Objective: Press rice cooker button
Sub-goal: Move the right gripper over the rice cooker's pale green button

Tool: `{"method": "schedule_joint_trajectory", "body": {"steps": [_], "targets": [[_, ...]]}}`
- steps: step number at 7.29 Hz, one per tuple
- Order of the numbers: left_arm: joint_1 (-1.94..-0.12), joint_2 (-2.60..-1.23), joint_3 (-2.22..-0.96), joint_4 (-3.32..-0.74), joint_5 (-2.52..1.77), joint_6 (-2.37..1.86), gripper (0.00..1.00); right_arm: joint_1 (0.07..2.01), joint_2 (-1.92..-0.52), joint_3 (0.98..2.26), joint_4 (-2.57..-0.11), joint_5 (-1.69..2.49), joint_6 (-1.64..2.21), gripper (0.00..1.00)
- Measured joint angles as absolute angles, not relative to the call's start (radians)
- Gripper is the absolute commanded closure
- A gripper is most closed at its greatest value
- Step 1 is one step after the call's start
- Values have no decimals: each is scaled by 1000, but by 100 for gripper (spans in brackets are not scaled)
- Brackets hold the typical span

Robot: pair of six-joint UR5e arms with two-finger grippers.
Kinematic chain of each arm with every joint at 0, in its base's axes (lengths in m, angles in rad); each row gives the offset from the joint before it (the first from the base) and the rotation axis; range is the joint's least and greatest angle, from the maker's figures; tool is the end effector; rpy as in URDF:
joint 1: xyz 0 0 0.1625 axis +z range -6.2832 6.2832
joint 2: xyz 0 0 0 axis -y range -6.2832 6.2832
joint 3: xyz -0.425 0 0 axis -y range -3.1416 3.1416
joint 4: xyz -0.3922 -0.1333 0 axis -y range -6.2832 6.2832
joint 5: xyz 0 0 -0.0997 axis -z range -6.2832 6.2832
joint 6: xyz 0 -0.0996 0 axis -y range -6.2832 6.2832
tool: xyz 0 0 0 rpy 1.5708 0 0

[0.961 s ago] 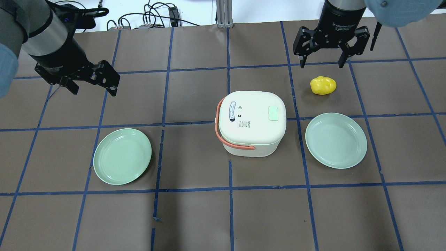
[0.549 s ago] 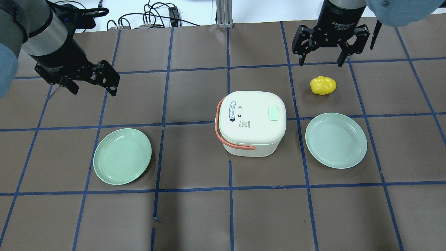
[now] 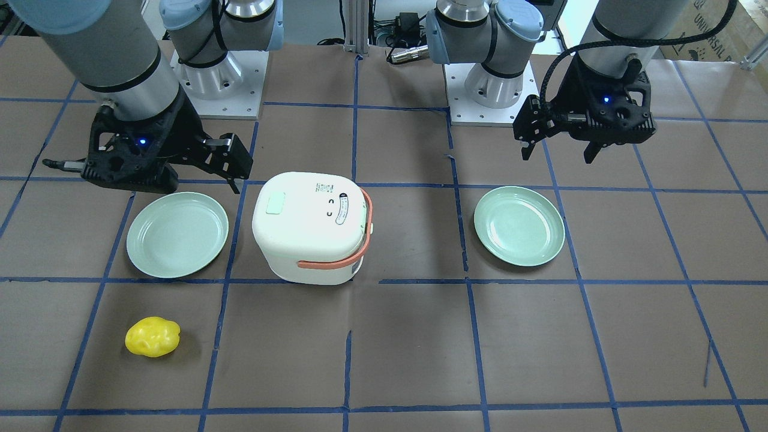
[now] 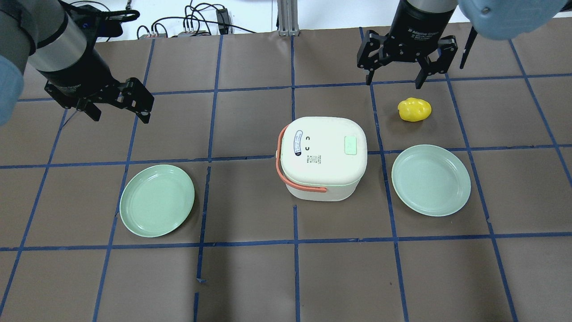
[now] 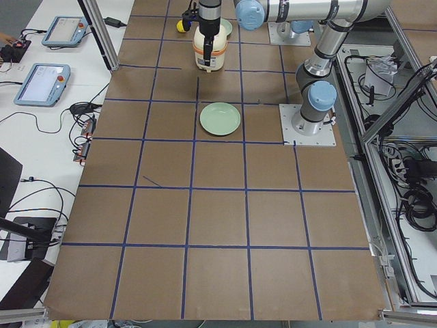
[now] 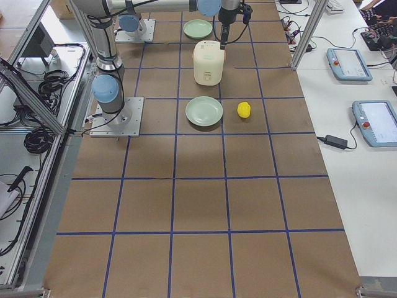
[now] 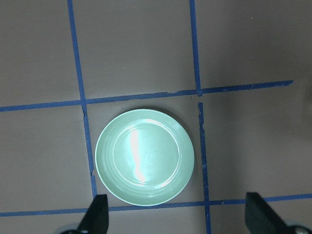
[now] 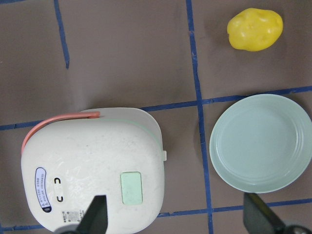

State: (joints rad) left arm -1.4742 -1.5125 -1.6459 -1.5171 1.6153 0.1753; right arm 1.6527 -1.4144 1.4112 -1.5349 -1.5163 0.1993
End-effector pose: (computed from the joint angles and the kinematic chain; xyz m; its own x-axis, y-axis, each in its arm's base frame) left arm -0.0829 -0.4809 0.4844 -0.9958 0.0770 -0.0502 0.0785 0.9965 -0.0286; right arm 0.1836 -0.5416 0.4809 -0.9918 0.1189 -0.0469 0.1169 0.9922 0.0428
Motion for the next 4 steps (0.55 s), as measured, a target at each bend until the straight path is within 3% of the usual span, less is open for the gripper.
{"method": "schedule_joint_trajectory", "body": {"steps": [2,3,4], "targets": [[-1474,-1513,-1646,-1517,1615,175,0,1696,-1416,1442,-1569,-1505,240,70],[-1474,-1513,-1646,-1517,1615,175,0,1709,-1416,1468,-1588,-1485,253,80],[-1474,-1513,-1646,-1517,1615,175,0,1715,-1417,1498,-1615,-1471,258,83]]}}
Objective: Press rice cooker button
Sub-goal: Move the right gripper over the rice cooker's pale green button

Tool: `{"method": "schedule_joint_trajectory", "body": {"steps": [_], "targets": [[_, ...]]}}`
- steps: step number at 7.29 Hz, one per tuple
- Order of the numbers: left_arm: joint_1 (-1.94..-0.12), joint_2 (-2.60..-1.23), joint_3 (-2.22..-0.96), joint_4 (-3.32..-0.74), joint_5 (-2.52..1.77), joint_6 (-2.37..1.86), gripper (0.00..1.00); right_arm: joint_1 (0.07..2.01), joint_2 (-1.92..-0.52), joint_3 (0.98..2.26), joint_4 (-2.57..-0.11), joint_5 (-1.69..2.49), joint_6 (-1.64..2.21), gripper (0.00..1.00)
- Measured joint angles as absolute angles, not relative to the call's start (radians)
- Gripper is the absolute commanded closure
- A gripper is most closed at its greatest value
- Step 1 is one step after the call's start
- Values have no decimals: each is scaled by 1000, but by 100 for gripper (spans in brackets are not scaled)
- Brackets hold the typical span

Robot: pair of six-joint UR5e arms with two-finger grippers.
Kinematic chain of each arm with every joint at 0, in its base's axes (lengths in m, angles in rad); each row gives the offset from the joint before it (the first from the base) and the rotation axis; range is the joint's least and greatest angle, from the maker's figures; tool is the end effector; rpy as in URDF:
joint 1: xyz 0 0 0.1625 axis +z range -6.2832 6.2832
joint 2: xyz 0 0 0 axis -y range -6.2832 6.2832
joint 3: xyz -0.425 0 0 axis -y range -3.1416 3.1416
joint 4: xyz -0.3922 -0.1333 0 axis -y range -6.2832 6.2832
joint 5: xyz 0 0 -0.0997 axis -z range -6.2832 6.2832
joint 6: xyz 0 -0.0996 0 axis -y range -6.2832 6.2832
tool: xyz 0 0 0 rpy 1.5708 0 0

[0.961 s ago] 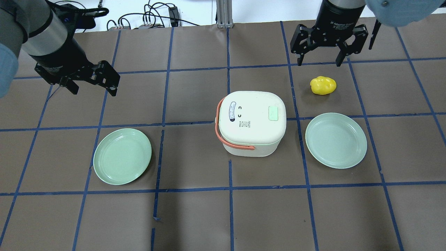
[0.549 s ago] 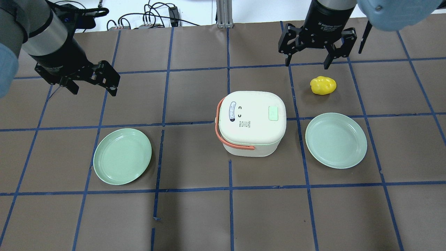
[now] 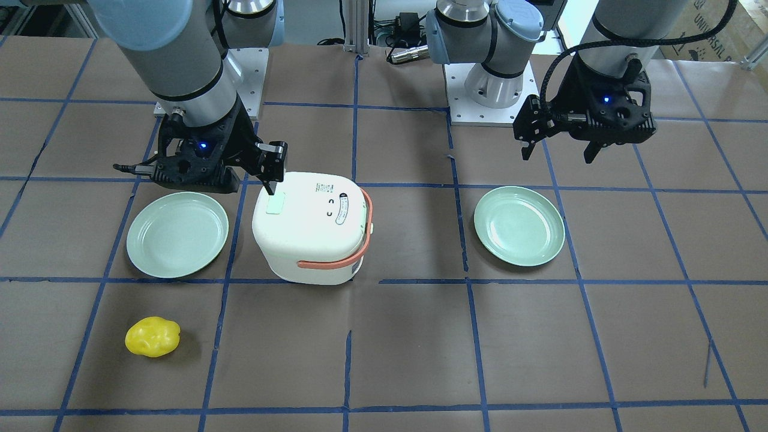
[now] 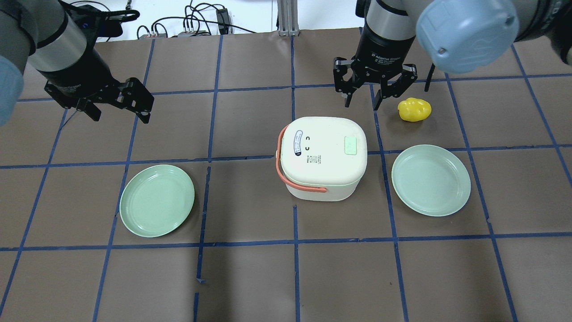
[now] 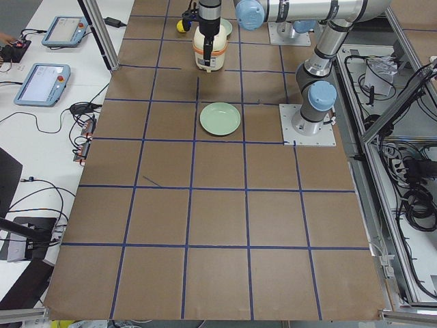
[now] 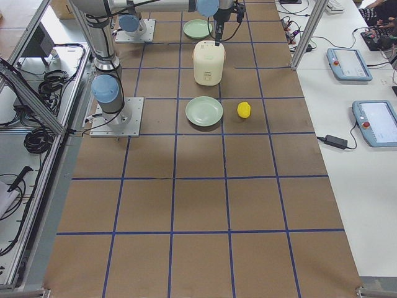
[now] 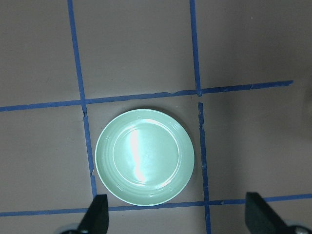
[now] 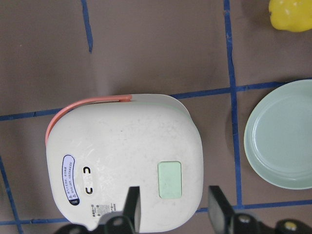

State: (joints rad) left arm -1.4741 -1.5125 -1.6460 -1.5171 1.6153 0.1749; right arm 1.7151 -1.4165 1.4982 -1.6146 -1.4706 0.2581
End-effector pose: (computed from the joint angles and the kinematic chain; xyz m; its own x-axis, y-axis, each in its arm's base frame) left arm -0.0828 -0.4809 0.4844 -0.9958 0.0765 -0.0502 0.0780 0.9965 -0.0285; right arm 0.2212 -0.5257 0.4476 -0.9892 0.1177 -0.0870 0.1125 0.9917 0.0621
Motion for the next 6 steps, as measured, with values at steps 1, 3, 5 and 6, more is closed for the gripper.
{"method": "schedule_joint_trajectory", "body": {"steps": [1,3,5,6], "targets": [[-1474,-1513,-1646,-1517,1615,175,0,1718,-1417,1535,-1651,-1464,258,85],[-1474,-1512,-1646,-1517,1615,175,0,1719,-1418,1593,-1707,-1462,254,87],[-1474,-1513,-1646,-1517,1615,176,0,1720,-1416,1626,-1733,-1462,254,87],[-1474,-1513,-1646,-1517,1615,175,0,1720,-1413,1633,-1740,-1456,253,87]]}}
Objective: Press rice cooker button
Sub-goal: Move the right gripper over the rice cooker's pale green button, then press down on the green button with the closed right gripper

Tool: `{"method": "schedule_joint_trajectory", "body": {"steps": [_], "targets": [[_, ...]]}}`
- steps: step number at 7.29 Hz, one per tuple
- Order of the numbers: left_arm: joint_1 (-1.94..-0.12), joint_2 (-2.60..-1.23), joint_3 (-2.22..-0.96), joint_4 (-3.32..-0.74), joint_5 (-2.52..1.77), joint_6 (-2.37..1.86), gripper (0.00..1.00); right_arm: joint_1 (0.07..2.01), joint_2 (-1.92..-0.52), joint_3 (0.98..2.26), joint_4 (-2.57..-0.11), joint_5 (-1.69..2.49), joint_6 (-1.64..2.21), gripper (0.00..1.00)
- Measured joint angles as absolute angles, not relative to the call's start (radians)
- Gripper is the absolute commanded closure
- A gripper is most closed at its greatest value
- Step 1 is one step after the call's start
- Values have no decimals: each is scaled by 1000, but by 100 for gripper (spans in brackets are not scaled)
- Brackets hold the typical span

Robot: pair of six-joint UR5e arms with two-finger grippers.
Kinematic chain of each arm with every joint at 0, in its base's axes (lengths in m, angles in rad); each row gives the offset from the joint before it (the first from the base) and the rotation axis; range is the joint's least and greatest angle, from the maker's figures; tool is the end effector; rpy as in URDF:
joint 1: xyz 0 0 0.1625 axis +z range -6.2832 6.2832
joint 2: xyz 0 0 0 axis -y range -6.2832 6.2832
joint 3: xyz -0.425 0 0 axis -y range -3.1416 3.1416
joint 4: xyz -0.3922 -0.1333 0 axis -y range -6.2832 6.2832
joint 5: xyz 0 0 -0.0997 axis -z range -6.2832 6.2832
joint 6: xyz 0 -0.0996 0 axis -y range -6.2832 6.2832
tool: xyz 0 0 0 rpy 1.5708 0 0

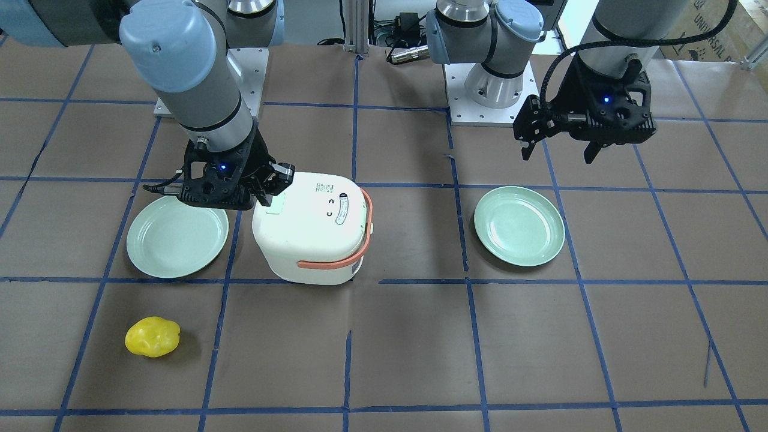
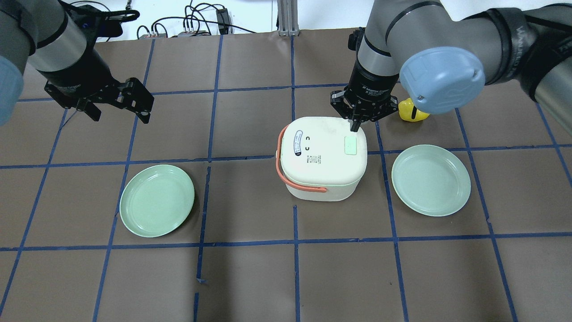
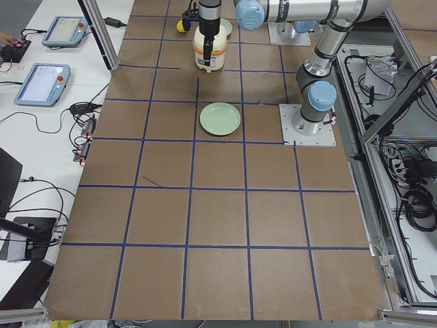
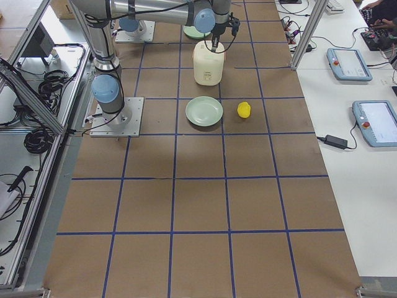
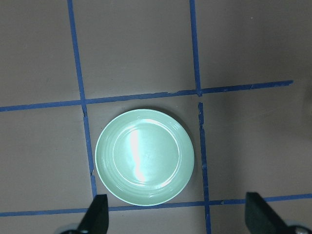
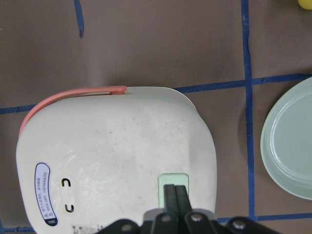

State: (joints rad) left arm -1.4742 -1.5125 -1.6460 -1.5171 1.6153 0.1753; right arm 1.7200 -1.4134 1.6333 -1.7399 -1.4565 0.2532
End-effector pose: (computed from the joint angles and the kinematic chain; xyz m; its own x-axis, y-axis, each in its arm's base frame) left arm -0.0829 -0.4809 0.4844 -0.9958 0.0770 -0.0502 0.0785 0.9965 -0.0285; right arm 0.2239 -0.5164 0.3928 -0.9891 0.1100 -0.0975 0.1026 0.9917 0.0777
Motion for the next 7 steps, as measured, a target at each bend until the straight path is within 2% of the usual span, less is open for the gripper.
{"method": "schedule_joint_trajectory", "body": {"steps": [7], "targets": [[-1474,-1512,-1646,-1517,1615,175,0,1719,-1401,1664,-1744,-1430,238,87]]}}
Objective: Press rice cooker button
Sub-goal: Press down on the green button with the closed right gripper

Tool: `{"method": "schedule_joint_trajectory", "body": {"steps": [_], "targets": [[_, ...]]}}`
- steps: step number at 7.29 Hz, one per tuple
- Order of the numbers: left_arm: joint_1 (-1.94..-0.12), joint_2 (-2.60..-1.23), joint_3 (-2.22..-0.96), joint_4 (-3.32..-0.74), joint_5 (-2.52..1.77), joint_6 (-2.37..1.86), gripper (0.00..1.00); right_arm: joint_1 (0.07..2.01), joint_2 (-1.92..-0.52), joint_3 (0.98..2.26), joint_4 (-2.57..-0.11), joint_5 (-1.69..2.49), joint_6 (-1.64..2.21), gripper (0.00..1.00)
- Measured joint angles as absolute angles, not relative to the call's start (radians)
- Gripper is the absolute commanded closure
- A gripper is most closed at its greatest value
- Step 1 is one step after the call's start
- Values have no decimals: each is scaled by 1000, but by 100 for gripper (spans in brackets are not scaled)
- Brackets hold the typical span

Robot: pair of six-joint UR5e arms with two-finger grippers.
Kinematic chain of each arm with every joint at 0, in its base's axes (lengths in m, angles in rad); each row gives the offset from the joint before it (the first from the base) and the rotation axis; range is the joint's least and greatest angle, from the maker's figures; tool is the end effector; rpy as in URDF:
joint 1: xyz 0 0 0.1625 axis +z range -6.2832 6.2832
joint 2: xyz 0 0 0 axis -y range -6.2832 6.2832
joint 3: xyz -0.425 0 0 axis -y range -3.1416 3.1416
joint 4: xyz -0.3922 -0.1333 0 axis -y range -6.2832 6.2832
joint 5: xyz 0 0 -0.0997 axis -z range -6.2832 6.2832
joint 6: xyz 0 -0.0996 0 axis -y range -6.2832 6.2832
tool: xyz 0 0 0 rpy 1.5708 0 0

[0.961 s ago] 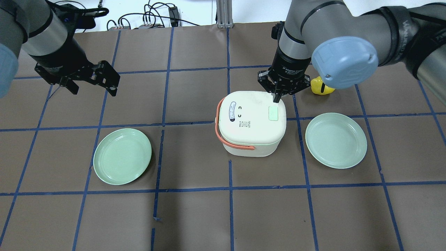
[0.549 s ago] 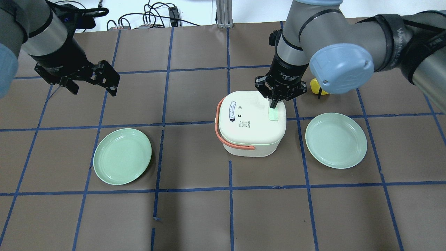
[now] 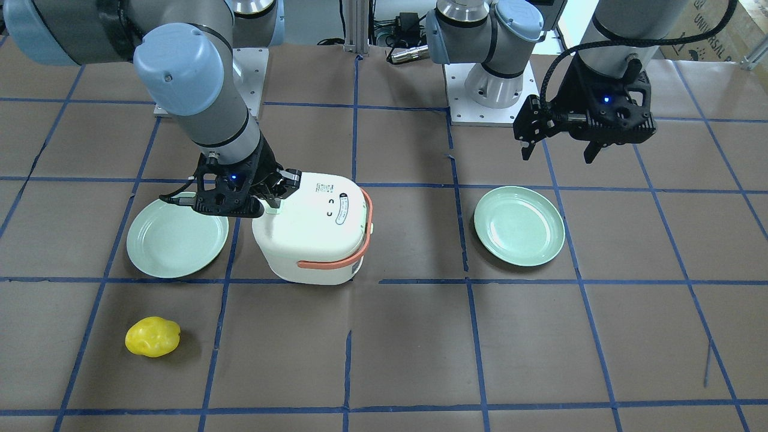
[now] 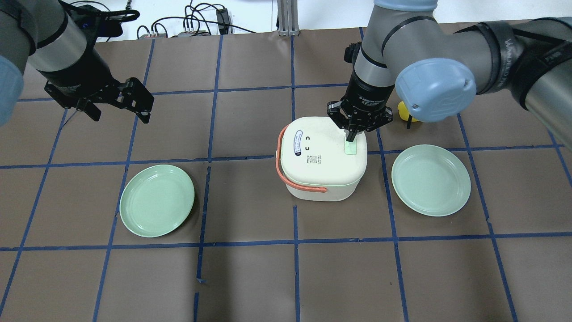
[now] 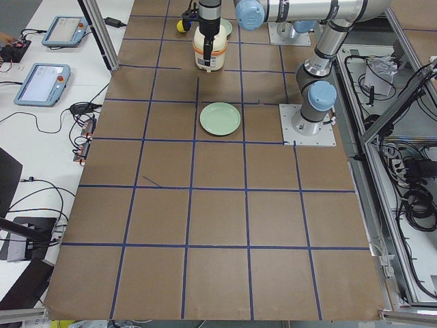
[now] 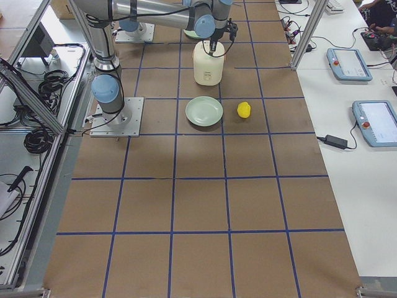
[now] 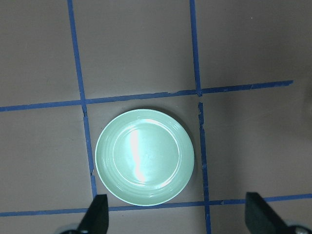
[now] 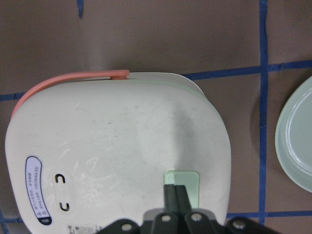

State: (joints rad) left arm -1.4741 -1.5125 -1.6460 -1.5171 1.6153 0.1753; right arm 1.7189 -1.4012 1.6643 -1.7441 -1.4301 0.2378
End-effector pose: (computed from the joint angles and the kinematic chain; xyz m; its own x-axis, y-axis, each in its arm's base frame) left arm -0.0828 -0.4809 0.4844 -0.9958 0.0769 -0.0502 0.0784 0.9965 -0.0285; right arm 0.2255 -0.5132 0.3722 -0.9881 0.1021 -0.1146 0.0883 0.9888 0.1200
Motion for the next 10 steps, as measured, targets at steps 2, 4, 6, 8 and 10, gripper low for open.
{"method": "schedule_joint_trajectory", "body": {"steps": [2,4,6,8,10], "targets": [[-1474,-1513,-1646,-1517,1615,175,0,1717,-1397,1664,-1744,-1432,231,87],[-1474,-1513,-1646,-1517,1615,176,0,1717,-1384,1663,-1758,-1431,227,87],[-1474,-1512,-1646,-1517,1615,176,0,1717,-1374,1663,-1781,-1429,227,87],[-1474,-1512,-1646,-1517,1615,175,0,1717,-1373,1663,-1785,-1428,226,87],[-1474,-1512,-1646,-1517,1615,175,0,1717,-1370,1664,-1786,-1429,224,87]]}}
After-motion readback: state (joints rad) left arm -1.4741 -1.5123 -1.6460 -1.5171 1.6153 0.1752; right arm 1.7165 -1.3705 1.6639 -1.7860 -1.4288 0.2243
